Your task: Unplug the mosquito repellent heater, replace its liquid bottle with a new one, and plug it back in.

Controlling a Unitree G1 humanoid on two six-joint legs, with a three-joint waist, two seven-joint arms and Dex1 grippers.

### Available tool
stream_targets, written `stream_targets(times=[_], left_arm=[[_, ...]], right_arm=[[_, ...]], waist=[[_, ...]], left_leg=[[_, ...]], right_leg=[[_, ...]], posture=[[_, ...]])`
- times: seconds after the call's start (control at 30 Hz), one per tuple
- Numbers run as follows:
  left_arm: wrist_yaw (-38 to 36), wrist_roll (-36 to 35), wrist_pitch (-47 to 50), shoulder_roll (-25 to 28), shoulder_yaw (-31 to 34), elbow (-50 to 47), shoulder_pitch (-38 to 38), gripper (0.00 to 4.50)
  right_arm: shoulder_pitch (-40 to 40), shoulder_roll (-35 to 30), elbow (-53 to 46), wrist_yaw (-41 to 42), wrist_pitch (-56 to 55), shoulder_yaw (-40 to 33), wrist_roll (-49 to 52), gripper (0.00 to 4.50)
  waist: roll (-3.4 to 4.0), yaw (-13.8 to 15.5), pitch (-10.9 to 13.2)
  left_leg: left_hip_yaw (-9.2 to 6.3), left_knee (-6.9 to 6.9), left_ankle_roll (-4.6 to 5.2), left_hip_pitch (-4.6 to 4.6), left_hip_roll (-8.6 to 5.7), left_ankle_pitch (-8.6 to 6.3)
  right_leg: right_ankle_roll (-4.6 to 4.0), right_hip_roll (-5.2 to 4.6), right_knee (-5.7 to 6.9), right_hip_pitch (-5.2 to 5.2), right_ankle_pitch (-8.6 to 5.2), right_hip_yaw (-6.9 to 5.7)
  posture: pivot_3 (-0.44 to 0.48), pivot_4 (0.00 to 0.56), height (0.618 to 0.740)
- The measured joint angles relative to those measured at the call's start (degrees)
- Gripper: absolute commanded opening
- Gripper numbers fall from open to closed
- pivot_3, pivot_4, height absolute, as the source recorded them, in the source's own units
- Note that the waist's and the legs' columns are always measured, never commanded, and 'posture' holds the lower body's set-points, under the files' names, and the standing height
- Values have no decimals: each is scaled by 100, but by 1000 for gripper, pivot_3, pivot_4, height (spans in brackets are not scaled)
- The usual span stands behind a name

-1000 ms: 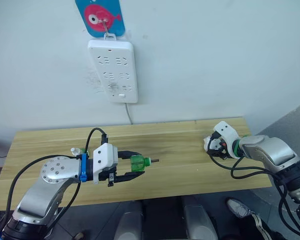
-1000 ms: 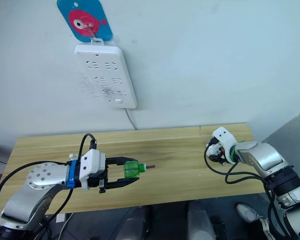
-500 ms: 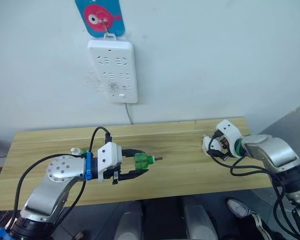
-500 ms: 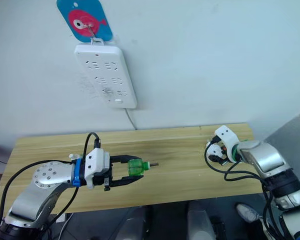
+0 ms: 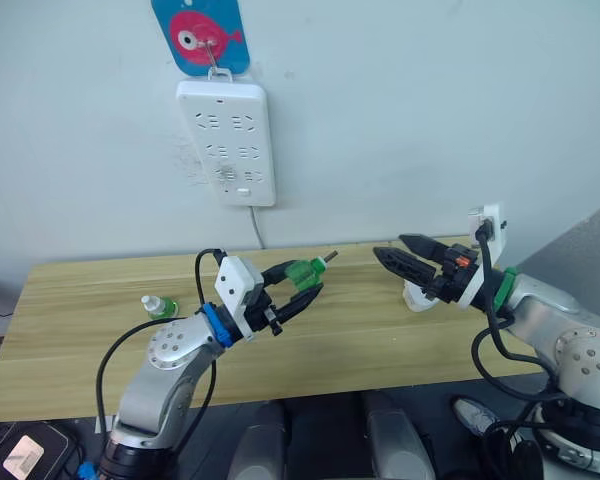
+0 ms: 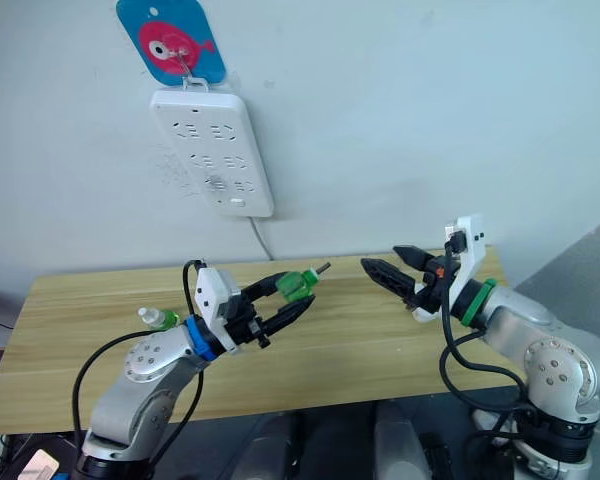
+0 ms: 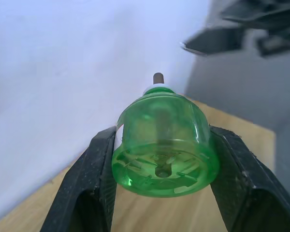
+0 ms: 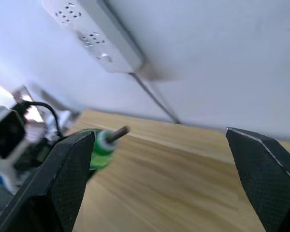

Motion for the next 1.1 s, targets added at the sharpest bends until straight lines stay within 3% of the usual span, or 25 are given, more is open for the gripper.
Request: stream_targets(times=[0.17,0.47,0.57,0.83,0.87,0.97,1.0,1.1], left_arm=[[35,272,-306,-95,-302,-2,-57,2245],[135,452,-528,-196,-356,12,-178,2245],[154,465,-606,-220,-356,27,-230,2245],[97,473,-722,-202,-400,32,-223,2245],[96,474,-721,-202,-405,33,-222,2245],[72,475,-745,-193,-414,31,-187,2245],[53,485,-773,-177,-414,34,-182,2805],[21,488,-826,-141,-406,49,-179,3563]], right_arm=[[-2,882,247,-1081,34,255,610,4500],[-250,1175,715,-1916,-362,670,1517,4500],[-244,1052,750,-2040,-471,872,1718,3959],[-220,759,889,-2249,-949,1108,1994,1058],[-220,710,892,-2255,-969,1126,2026,874],[-189,499,907,-2284,-1071,1253,2196,874],[-185,427,928,-2316,-1102,1284,2288,874],[-174,258,936,-2316,-1132,1364,2524,874]], waist=[[3,-89,-2],[4,-98,-8],[5,-99,-8],[4,-97,-9],[4,-100,-9],[5,-102,-9],[5,-102,-9],[4,-102,-10]], left_leg=[[2,-1,2,4,3,3],[-3,-1,2,3,1,3],[-1,-1,2,2,0,3],[0,-1,2,2,0,3],[1,-1,2,2,1,3],[-1,-2,2,2,2,3],[-1,-2,2,2,2,3],[1,-2,2,2,2,3]], right_leg=[[-5,4,4,-1,3,-1],[-5,4,4,0,3,-5],[-4,4,3,0,3,-4],[-4,4,3,0,4,-3],[-4,4,3,0,4,-3],[-4,5,4,-1,3,-4],[-4,5,4,-1,3,-4],[-4,5,3,-1,3,-2]], posture=[[-129,290,740],[-120,277,740],[-118,276,740],[-120,273,740],[-120,273,740],[-118,270,740],[-118,270,740],[-115,273,740]])
